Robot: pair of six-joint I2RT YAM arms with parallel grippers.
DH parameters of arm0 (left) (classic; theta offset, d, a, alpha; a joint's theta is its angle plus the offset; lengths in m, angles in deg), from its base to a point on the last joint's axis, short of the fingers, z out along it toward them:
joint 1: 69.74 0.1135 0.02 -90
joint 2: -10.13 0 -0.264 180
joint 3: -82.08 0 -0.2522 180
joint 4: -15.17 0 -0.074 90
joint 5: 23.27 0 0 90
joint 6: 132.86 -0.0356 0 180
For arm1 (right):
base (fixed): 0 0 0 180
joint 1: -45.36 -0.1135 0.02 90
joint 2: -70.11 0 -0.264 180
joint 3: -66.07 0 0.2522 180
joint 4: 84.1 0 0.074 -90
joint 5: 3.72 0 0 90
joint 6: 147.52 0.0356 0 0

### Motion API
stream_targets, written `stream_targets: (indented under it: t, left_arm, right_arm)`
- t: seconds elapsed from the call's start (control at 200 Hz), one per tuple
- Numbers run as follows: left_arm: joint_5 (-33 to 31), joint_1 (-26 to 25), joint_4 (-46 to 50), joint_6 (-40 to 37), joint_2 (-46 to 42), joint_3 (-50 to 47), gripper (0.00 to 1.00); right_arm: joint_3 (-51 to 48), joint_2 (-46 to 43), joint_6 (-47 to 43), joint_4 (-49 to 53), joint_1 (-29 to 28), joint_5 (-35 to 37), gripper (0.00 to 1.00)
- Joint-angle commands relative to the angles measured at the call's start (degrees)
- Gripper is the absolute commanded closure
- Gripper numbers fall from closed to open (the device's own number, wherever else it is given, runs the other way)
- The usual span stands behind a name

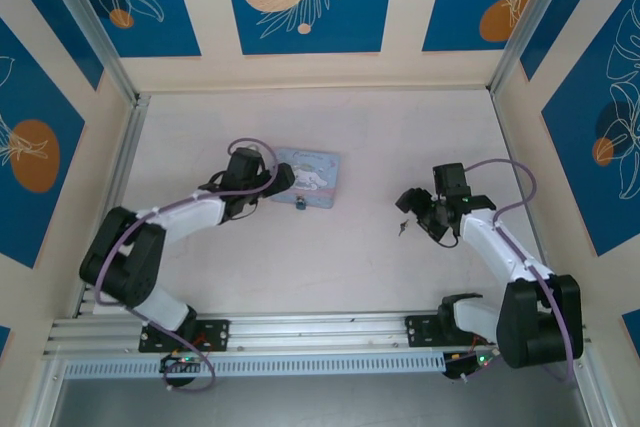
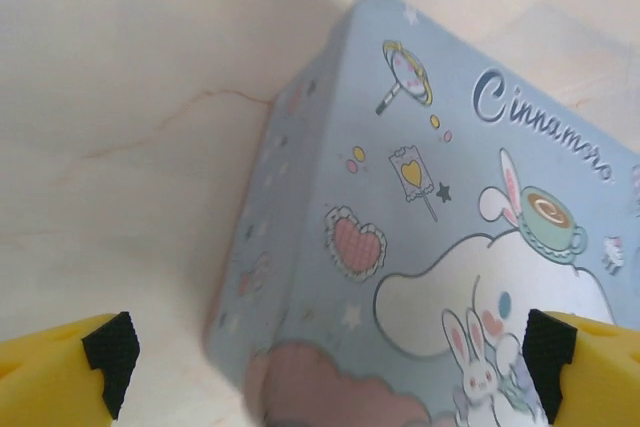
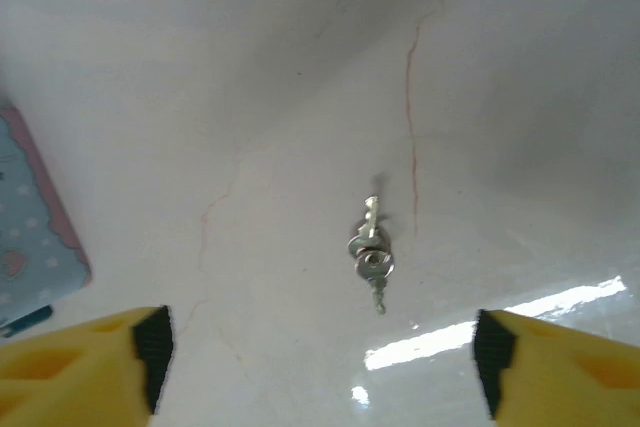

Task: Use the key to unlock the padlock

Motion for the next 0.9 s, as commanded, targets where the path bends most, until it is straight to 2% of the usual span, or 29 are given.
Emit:
stream_targets:
  t: [0.0,0.08,0.29,0.465,0.75,0.895]
  left_arm:
    - [-6.4,-0.5,3.0,1.2,-7.8,-1.6,0.00]
    - [-7.1,-0.5,5.7,1.2,-11.6,-2.4,0.00]
    - [-5.7,-0.6,8.1,3.0,-18.1,-4.9,0.00]
    - [-4.3,-0.6,9.3,3.0,-19.9,-5.1,0.00]
    - [-3.0,-0.6,9.8,2.1,-20.7,-4.2,0.00]
    - [-2.7,-0.5,10.8,1.4,-20.7,-3.3,0.00]
  right_arm:
    - [1.5,3.3,1.0,1.6,-0.6,0.4,0.34]
    - [2.7,6.0,1.1,2.2,-1.7,1.4,0.39]
    - [6.3,11.6,1.9,4.5,-6.7,7.2,0.41]
    - [8.7,15.9,2.6,7.1,-10.1,12.8,0.42]
    - [9.3,21.0,3.4,6.3,-11.0,15.2,0.49]
    - [9.7,22.9,2.6,5.5,-10.9,15.0,0.61]
